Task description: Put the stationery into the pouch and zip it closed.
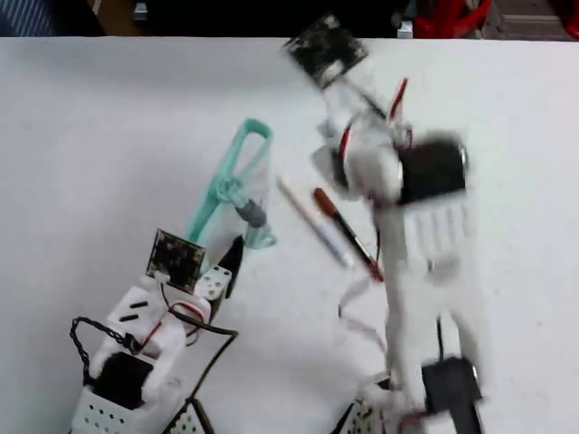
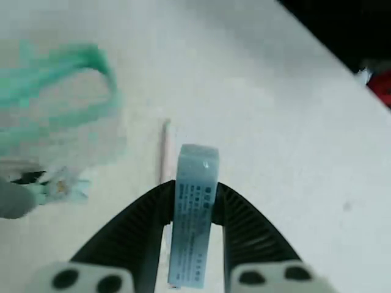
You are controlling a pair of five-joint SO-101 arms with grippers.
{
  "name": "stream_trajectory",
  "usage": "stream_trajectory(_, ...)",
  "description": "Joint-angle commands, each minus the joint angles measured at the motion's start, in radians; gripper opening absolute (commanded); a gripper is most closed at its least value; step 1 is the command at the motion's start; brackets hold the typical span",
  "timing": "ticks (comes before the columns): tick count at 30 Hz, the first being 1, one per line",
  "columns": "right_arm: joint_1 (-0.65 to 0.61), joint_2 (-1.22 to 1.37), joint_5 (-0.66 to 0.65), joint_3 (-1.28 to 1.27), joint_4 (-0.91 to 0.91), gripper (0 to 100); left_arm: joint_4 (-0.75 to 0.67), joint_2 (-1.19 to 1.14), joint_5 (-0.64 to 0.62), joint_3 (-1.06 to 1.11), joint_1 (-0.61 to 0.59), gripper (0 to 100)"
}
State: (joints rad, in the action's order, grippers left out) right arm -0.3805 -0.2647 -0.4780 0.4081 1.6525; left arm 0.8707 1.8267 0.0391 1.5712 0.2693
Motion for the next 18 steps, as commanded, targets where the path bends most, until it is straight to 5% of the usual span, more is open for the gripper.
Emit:
stream_trajectory(1, -0.117, -0.193, -0.002, -0.04, -0.099, 1.7, -0.02, -0.002, 0.008, -0.005, 0.015, 15)
stream_trajectory(7, -0.208, -0.355, 0.014, -0.157, -0.305, 1.7, -0.021, -0.002, 0.008, -0.005, 0.015, 15)
stream_trajectory(12, -0.213, -0.483, 0.242, -0.31, -0.438, 1.7, -0.021, -0.002, 0.008, -0.006, 0.015, 15)
stream_trajectory(18, -0.213, -0.545, 0.21, -0.466, -0.68, 1.7, -0.021, -0.002, 0.008, -0.005, 0.015, 15)
